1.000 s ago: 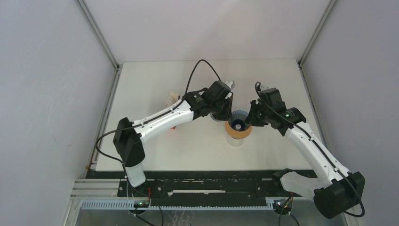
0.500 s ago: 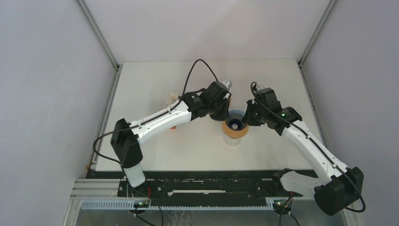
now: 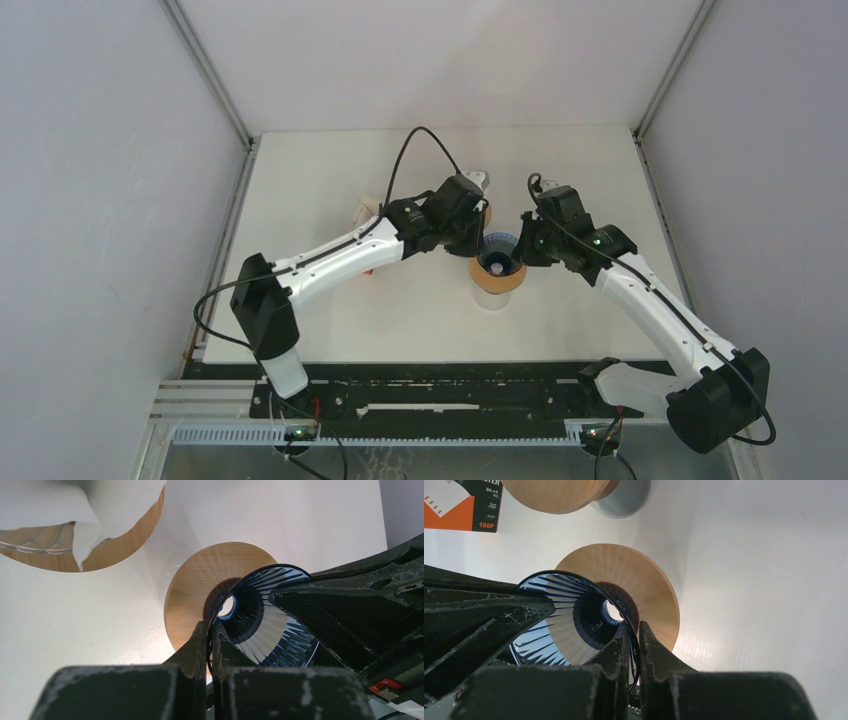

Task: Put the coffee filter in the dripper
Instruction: Press the coffee dripper onto the connecting ring, then pick up the coffee filter from the coffee filter holder.

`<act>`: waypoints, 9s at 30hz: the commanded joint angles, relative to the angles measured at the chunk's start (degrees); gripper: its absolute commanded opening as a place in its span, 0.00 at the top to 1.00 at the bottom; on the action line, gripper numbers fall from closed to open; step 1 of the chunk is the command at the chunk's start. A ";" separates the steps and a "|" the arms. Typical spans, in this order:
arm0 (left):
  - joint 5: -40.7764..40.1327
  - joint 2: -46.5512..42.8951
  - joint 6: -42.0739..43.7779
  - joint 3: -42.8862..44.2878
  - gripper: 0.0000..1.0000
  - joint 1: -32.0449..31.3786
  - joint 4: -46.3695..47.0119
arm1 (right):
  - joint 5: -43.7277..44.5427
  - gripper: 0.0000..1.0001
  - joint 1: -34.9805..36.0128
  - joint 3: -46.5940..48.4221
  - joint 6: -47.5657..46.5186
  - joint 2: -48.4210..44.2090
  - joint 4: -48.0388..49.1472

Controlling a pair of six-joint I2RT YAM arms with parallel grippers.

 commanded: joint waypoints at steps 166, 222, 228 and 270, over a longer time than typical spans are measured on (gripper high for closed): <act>-16.61 -17.12 15.58 -9.23 0.57 24.66 -14.81 | 10.71 0.25 1.91 1.58 -6.23 -25.42 -2.06; -29.55 5.08 20.74 -1.45 0.71 25.58 -11.19 | 11.23 0.20 -5.11 -2.79 -10.15 -23.18 0.62; -28.75 4.92 20.41 -1.40 0.75 25.59 -11.41 | 10.45 0.20 -5.77 -2.91 -10.24 -22.65 0.79; -22.09 -9.90 18.35 0.52 0.93 26.14 -17.20 | 5.84 0.19 -7.82 -2.87 -10.28 -24.17 0.73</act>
